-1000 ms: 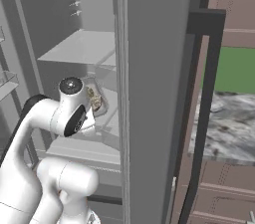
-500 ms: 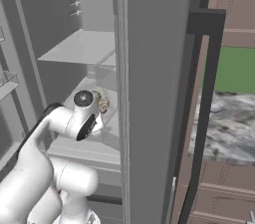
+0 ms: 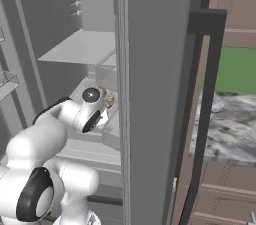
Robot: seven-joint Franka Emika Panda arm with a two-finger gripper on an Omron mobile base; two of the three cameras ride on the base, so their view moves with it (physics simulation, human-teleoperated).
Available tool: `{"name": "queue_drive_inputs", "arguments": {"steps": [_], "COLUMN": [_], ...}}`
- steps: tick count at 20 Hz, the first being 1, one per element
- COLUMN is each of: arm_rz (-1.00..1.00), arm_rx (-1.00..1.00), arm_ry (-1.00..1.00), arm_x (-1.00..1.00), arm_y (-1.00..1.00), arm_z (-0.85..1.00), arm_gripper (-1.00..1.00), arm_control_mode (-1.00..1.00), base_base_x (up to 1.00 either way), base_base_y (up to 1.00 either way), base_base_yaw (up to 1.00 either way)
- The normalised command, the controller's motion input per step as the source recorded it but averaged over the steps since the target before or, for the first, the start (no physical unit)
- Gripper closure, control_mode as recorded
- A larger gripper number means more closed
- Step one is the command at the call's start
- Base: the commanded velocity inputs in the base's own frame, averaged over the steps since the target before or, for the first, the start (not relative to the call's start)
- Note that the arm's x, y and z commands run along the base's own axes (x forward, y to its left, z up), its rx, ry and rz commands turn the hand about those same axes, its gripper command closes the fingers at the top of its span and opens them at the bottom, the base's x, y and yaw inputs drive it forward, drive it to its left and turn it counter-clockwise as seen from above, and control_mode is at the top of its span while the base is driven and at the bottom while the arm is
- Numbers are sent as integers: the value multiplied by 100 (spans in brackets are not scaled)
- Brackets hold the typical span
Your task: Place two dumplings into each of the tupperware containers and then place the containers in the fridge.
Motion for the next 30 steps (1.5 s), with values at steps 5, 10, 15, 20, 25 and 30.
{"name": "queue_drive_inputs", "arguments": {"steps": [5,10,15,20,25,30], "arm_rz": [0,0,0,0,0,0], "arm_rx": [0,0,0,0,0,0], "arm_ry": [0,1,8,2,0,-7], "arm_x": [42,43,33,34,38,11], "arm_y": [0,0,0,0,0,0], "arm_z": [-15,-2,-18,-17,-14,-3], "arm_gripper": [100,100,100,100,-100,-100], "arm_control_mode": [-100,-100,-100,-100,-100,-100], "base_base_x": [0,0,0,0,0,0], "base_base_y": [0,0,0,0,0,0], "base_base_yaw": [0,0,0,0,0,0]}}
